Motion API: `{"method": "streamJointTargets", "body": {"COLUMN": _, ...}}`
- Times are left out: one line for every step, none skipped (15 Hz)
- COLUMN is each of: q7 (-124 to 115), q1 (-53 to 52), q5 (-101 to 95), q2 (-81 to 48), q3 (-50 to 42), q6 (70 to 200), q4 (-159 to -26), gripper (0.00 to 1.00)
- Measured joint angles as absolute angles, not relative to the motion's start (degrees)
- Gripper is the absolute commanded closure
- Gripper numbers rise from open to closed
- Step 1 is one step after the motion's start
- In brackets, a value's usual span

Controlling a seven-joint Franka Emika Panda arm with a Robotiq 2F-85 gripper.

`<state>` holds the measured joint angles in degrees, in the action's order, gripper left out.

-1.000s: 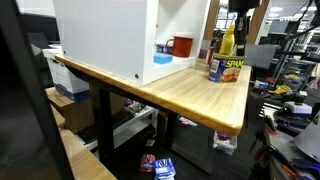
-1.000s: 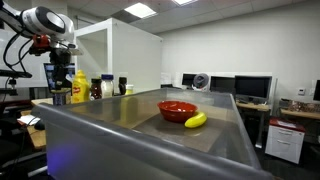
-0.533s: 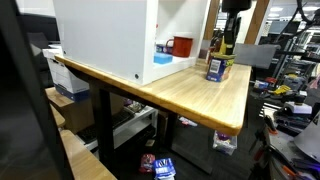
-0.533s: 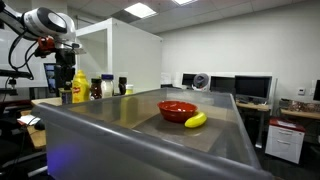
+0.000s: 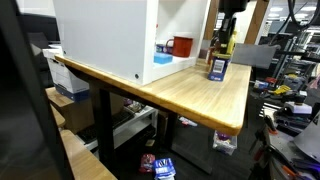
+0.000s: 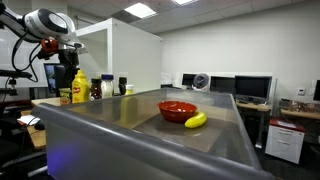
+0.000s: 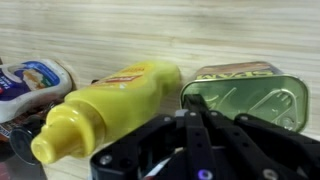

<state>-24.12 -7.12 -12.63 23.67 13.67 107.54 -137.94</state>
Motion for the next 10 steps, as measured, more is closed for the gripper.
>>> {"method": "streamJointTargets", "body": {"q7": -24.22, "q1": -6.84, "q5": -13.64, "q2": 23.67, "q3": 13.74, "q6": 107.54, "q4": -138.08, "gripper": 1.0}}
{"method": "streamJointTargets", "body": {"q7": -24.4, "q1": -6.58, "q5": -14.58, "q2": 23.67, "q3": 13.74, "q6": 107.54, "q4": -138.24, "gripper": 1.0}}
{"method": "streamJointTargets", "body": {"q7": -24.74, "q1": -6.22, "q5": -15.42, "q2": 23.67, "q3": 13.74, "q6": 107.54, "q4": -138.37, "gripper": 1.0}}
{"method": "streamJointTargets", "body": {"q7": -25.28, "q1": -5.87, "q5": -16.28, "q2": 23.67, "q3": 13.73, "q6": 107.54, "q4": -138.48, "gripper": 1.0}}
{"method": "streamJointTargets", "body": {"q7": -25.58, "q1": -5.66, "q5": -16.72, "q2": 23.67, "q3": 13.73, "q6": 107.53, "q4": -138.59, "gripper": 1.0}}
{"method": "streamJointTargets", "body": {"q7": -25.99, "q1": -5.43, "q5": -17.22, "q2": 23.66, "q3": 13.75, "q6": 107.54, "q4": -138.65, "gripper": 1.0}}
{"method": "streamJointTargets", "body": {"q7": -26.42, "q1": -5.31, "q5": -17.68, "q2": 23.66, "q3": 13.76, "q6": 107.53, "q4": -138.73, "gripper": 1.0}}
{"method": "streamJointTargets", "body": {"q7": -26.87, "q1": -5.23, "q5": -18.21, "q2": 23.66, "q3": 13.76, "q6": 107.52, "q4": -138.82, "gripper": 1.0}}
{"method": "streamJointTargets", "body": {"q7": -27.48, "q1": -5.18, "q5": -18.78, "q2": 23.64, "q3": 13.79, "q6": 107.5, "q4": -138.92, "gripper": 1.0}}
{"method": "streamJointTargets", "body": {"q7": -27.95, "q1": -5.12, "q5": -19.26, "q2": 23.63, "q3": 13.83, "q6": 107.45, "q4": -139.0, "gripper": 1.0}}
